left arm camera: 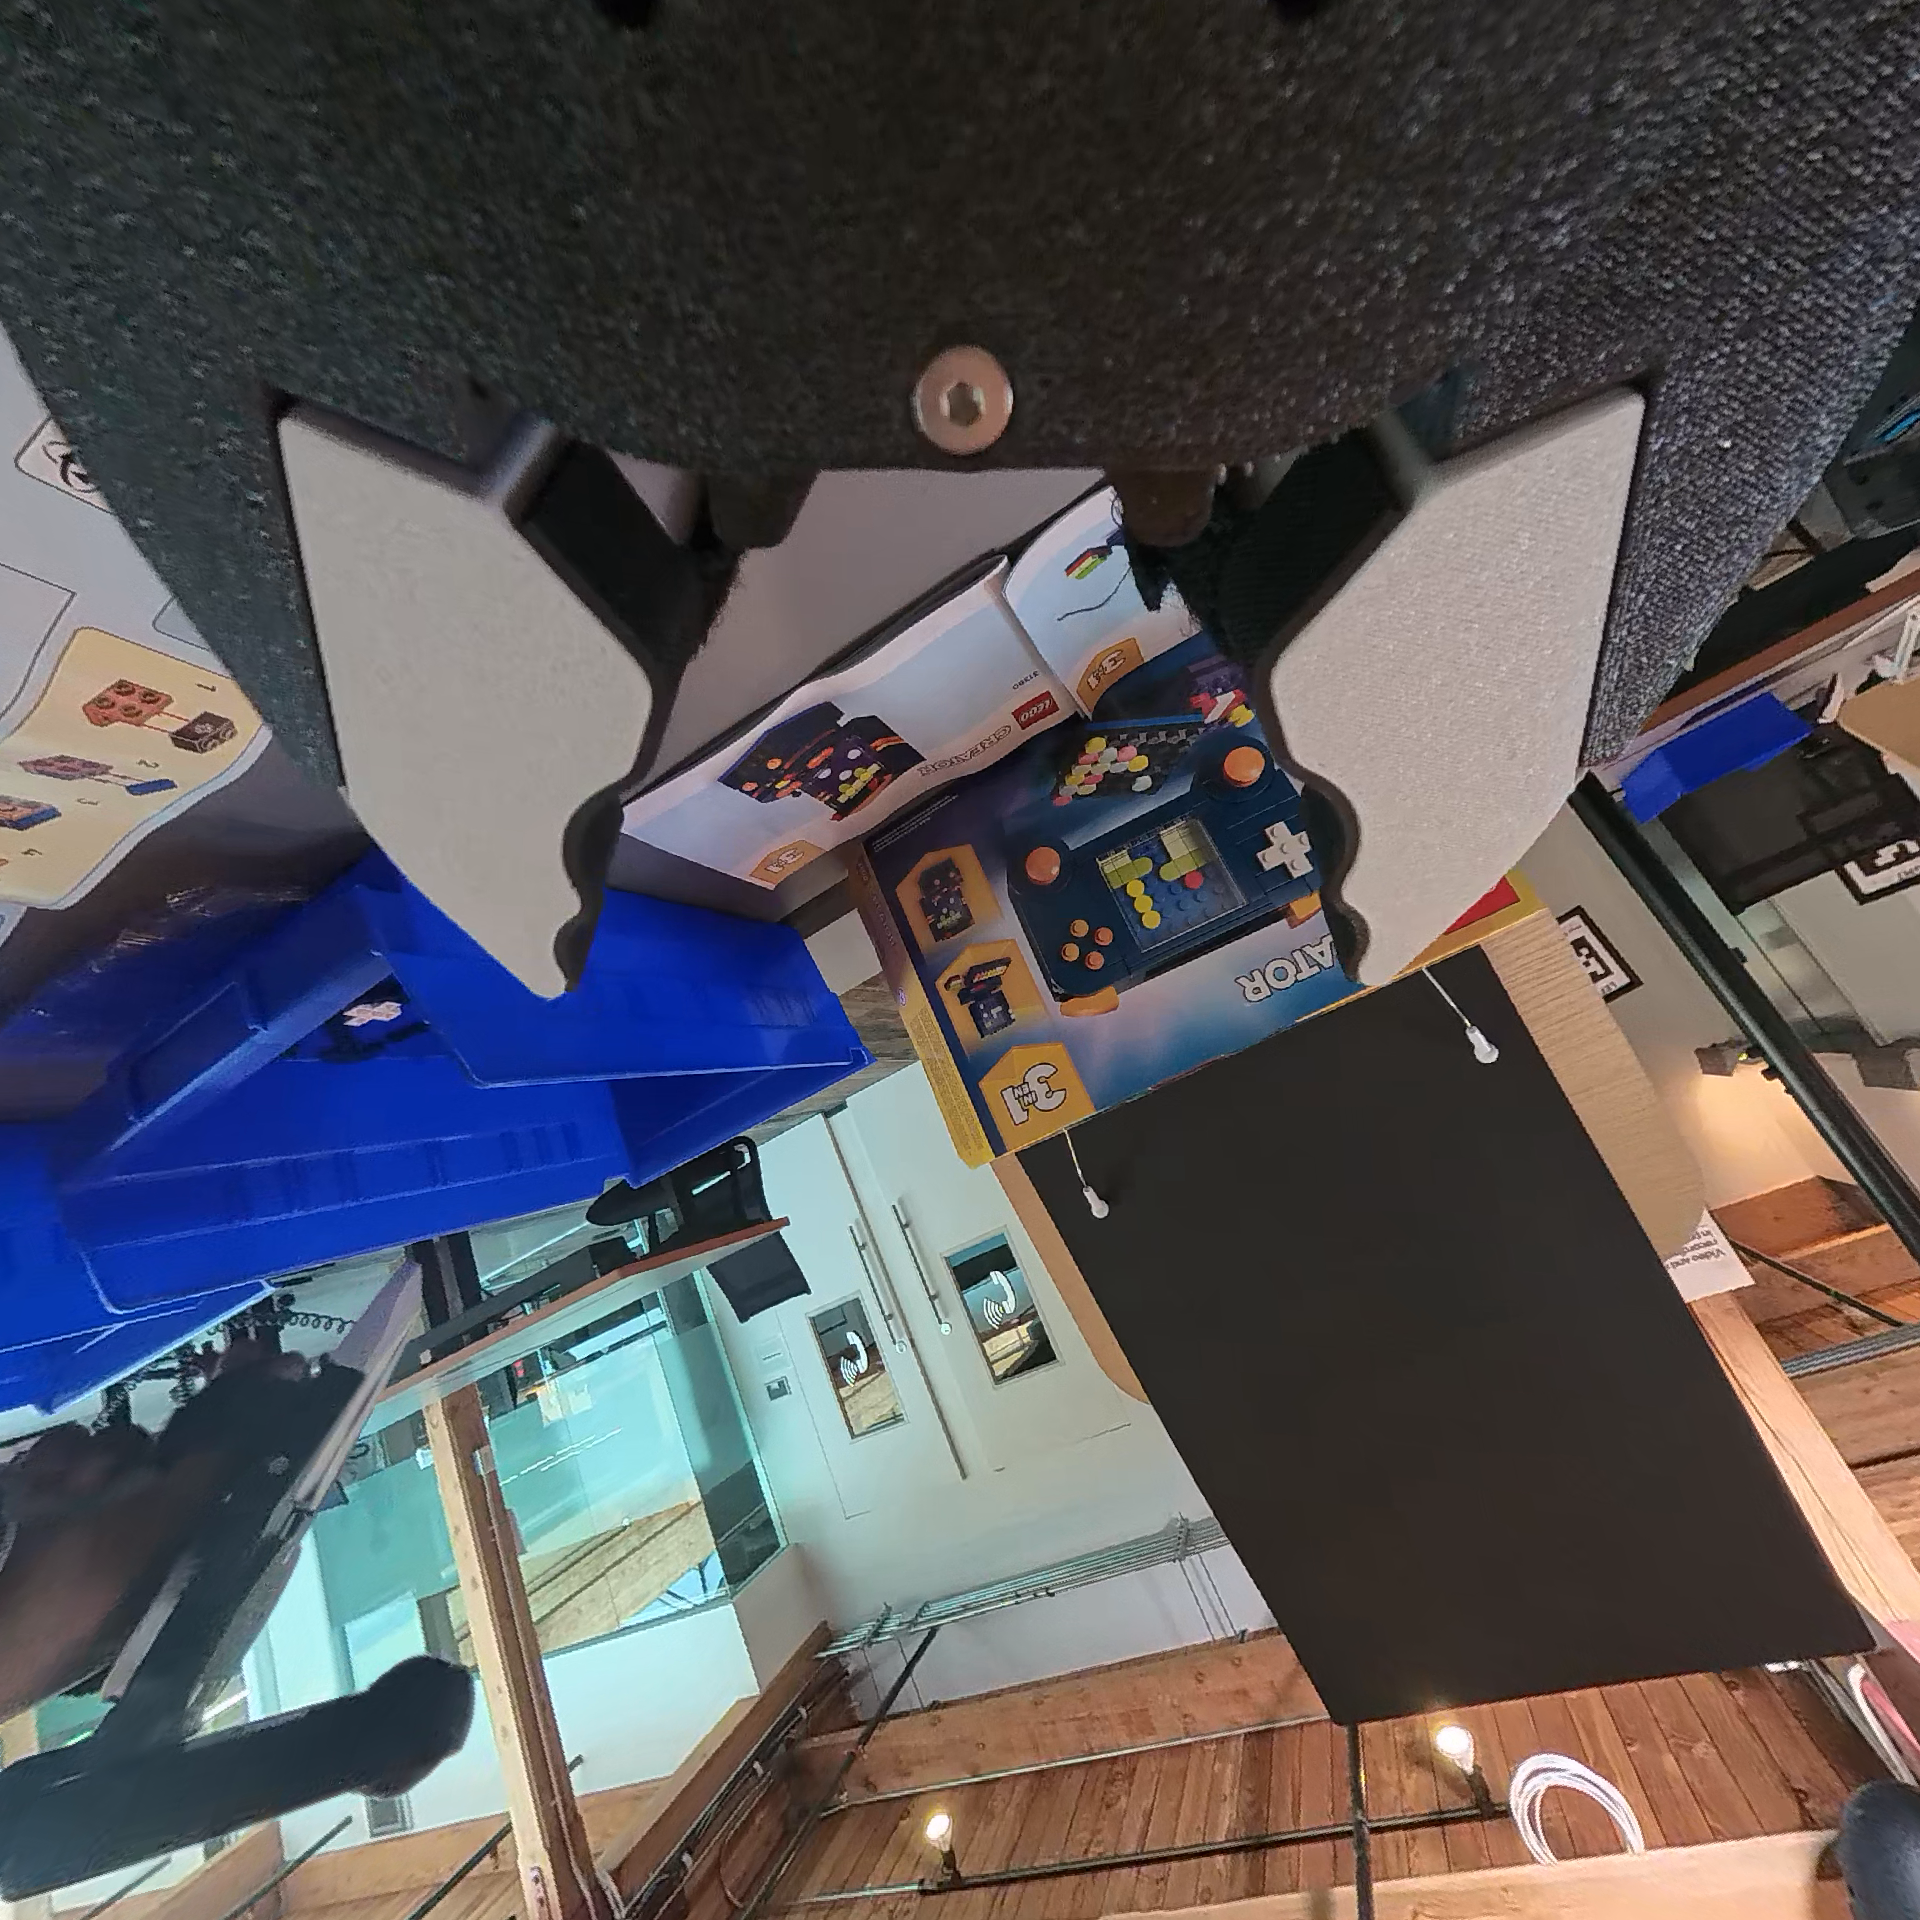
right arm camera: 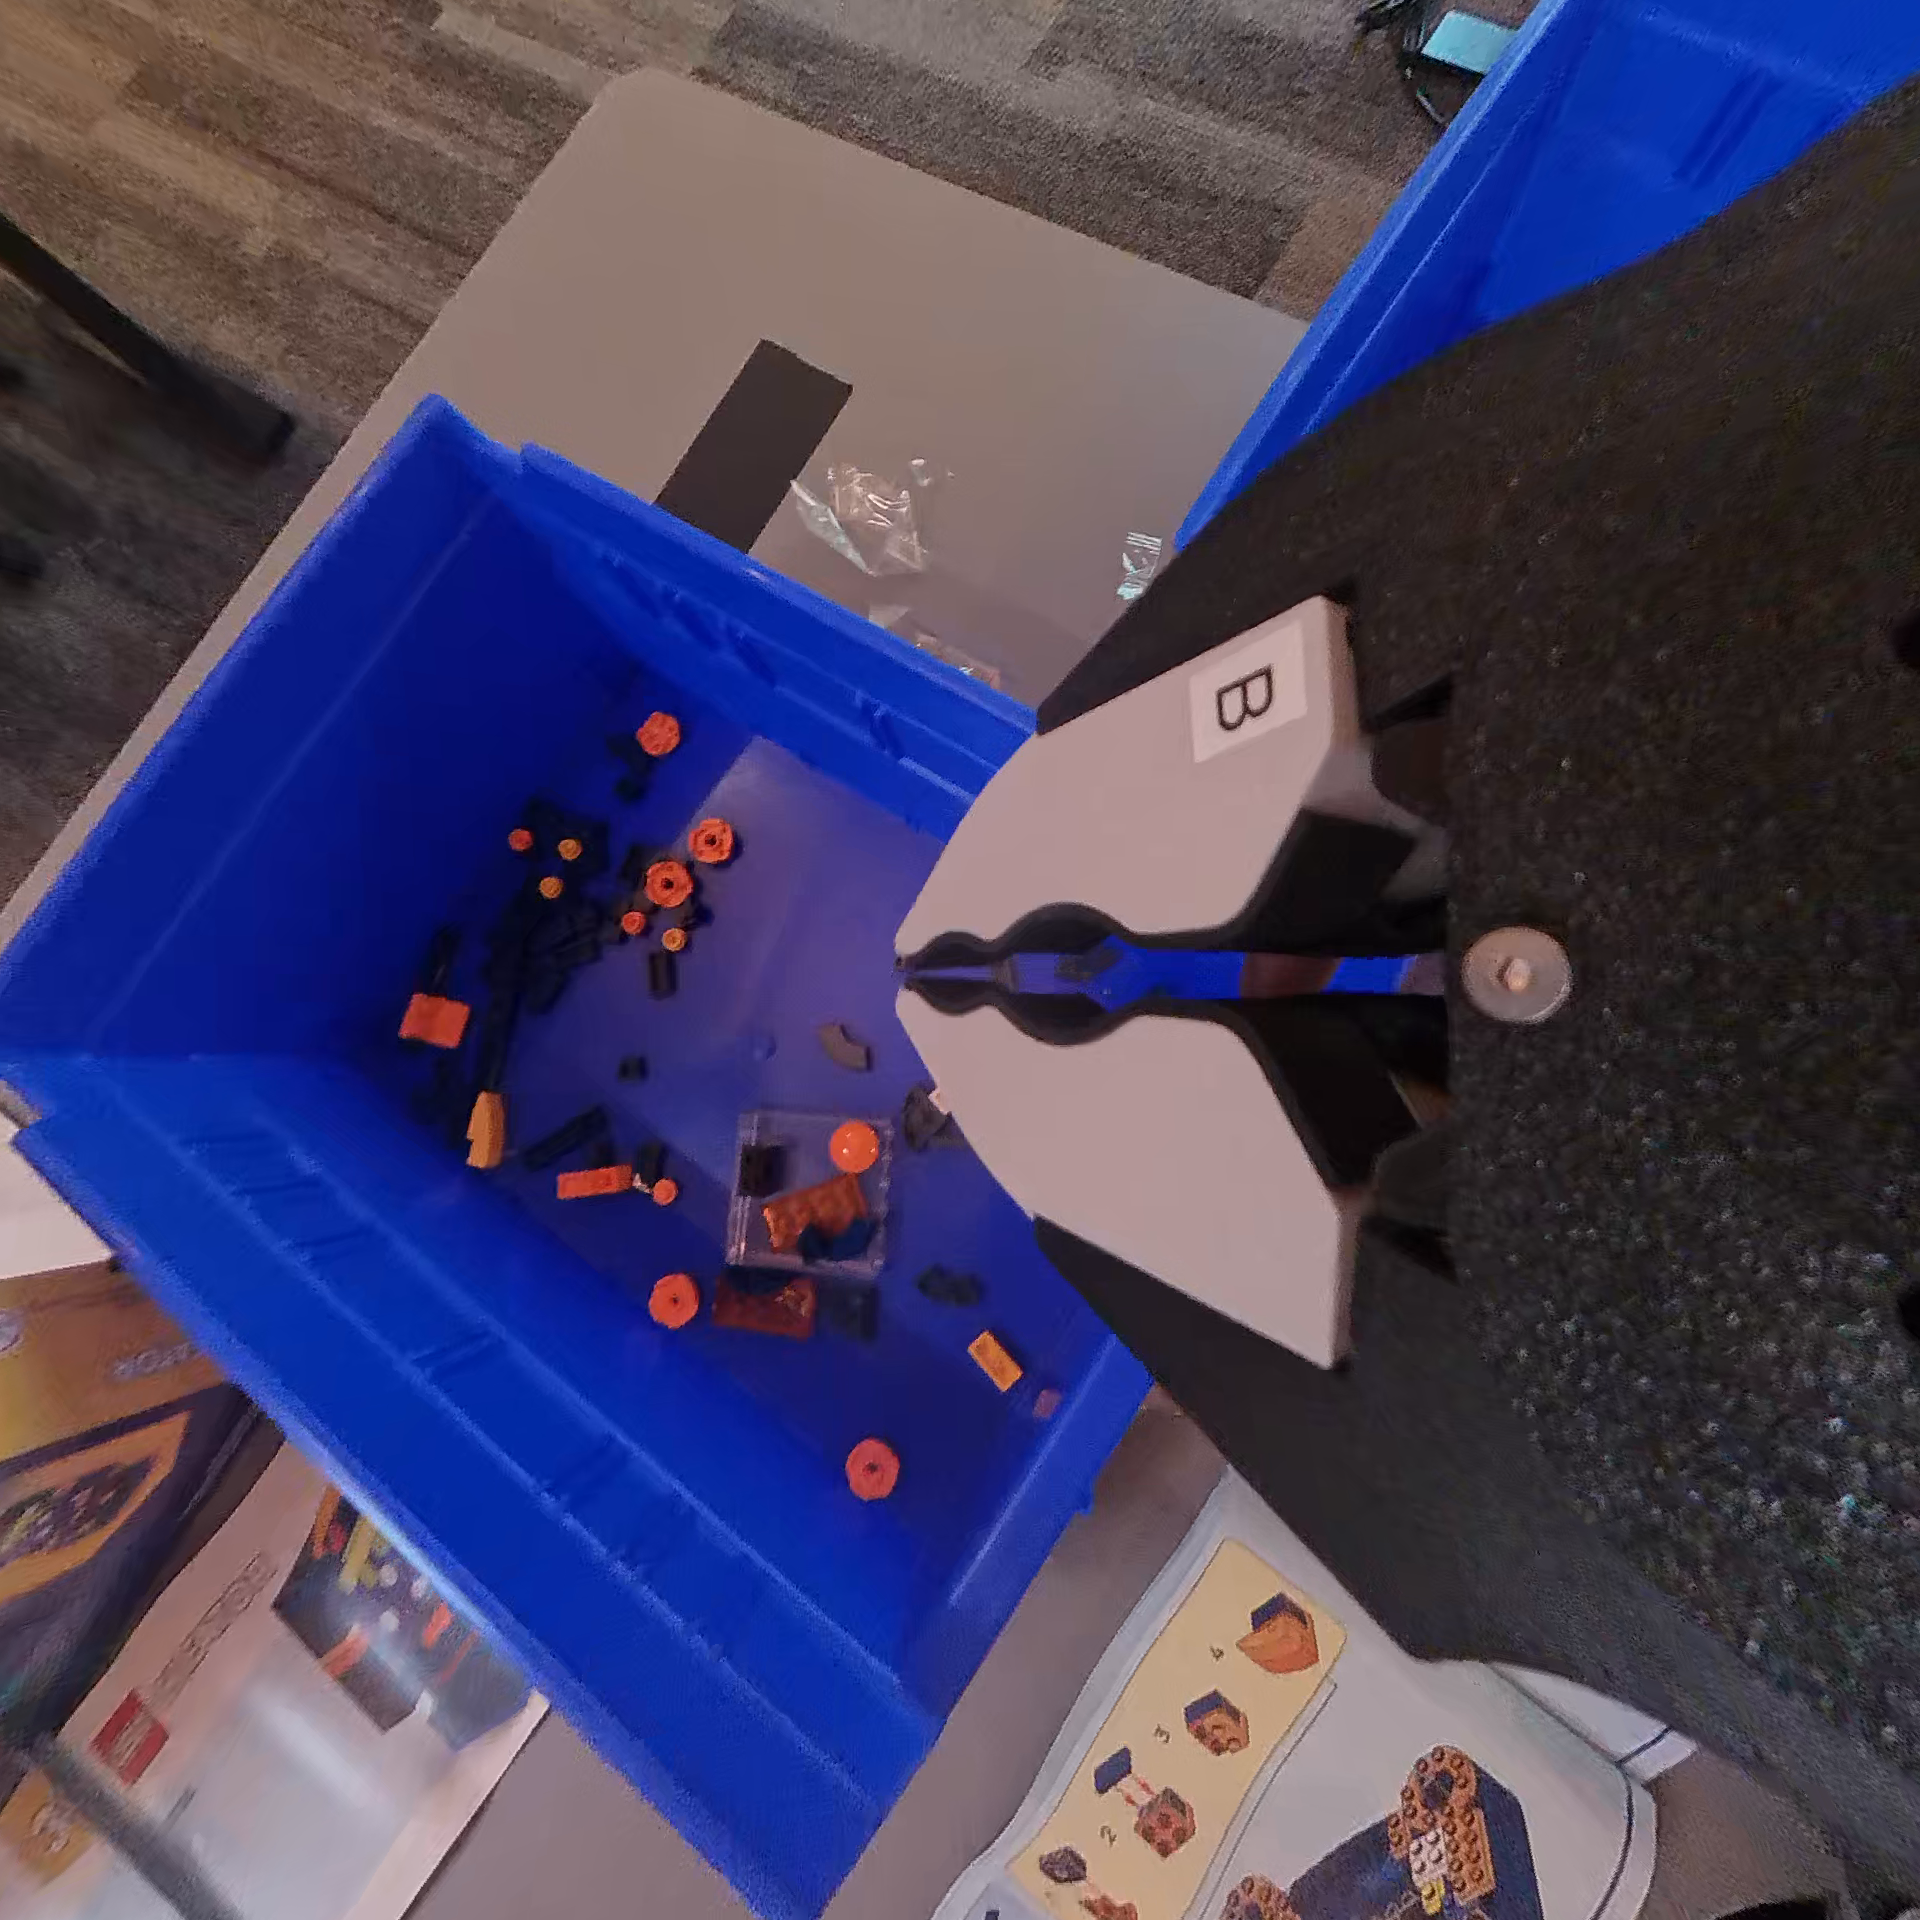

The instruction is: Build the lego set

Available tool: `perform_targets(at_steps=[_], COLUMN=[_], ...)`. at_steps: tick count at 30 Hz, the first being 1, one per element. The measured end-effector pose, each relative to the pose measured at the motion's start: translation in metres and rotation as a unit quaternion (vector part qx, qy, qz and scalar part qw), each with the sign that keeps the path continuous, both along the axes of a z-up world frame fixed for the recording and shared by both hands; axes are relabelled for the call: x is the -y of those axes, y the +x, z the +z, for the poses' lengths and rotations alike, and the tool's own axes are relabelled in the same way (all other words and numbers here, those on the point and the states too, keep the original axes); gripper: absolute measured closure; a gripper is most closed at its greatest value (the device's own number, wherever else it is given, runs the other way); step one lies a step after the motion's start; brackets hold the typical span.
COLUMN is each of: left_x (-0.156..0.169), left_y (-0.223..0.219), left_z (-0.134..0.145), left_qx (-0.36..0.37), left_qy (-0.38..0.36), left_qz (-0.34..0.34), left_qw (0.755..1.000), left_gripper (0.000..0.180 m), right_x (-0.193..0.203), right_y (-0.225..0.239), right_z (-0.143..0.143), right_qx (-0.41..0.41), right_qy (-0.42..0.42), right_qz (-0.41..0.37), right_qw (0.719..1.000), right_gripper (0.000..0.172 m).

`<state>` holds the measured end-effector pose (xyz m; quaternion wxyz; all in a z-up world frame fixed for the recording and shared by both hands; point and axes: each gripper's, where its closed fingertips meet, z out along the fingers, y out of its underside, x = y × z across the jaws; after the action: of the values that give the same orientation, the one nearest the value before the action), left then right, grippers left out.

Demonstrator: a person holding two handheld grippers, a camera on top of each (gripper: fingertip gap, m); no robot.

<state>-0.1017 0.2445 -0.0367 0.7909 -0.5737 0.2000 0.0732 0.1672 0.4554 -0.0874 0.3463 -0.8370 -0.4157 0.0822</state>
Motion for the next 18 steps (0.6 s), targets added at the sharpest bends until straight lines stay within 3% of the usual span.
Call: perform_targets(at_steps=[3,6,8,10,15,18], left_x=[0.0,0.0,-0.001,-0.001,-0.002,-0.003], left_y=[0.001,0.001,0.002,0.002,0.003,0.003], left_z=[-0.001,-0.002,-0.003,-0.003,-0.005,-0.006], left_qx=[-0.002,-0.005,-0.007,-0.009,-0.013,-0.02], left_qy=[-0.002,-0.002,-0.004,-0.004,-0.005,-0.006], left_qz=[-0.001,-0.001,-0.001,-0.001,0.0,0.003], left_qw=[1.0,1.0,1.0,1.0,1.0,1.0], left_gripper=[0.052,0.052,0.052,0.052,0.052,0.052], right_x=[-0.003,-0.004,-0.003,-0.002,0.002,0.008], right_y=[0.0,0.003,0.003,0.0,-0.012,-0.043], right_z=[-0.003,-0.009,-0.01,-0.007,-0.001,0.0], right_qx=[0.01,0.029,0.029,0.019,0.002,-0.046], right_qy=[-0.001,-0.009,-0.012,-0.008,0.007,-0.001], right_qz=[-0.011,-0.018,-0.018,-0.008,0.03,0.091], right_qw=[1.0,0.999,0.999,1.0,1.0,0.995], right_gripper=[0.145,0.139,0.143,0.172,0.172,0.156])
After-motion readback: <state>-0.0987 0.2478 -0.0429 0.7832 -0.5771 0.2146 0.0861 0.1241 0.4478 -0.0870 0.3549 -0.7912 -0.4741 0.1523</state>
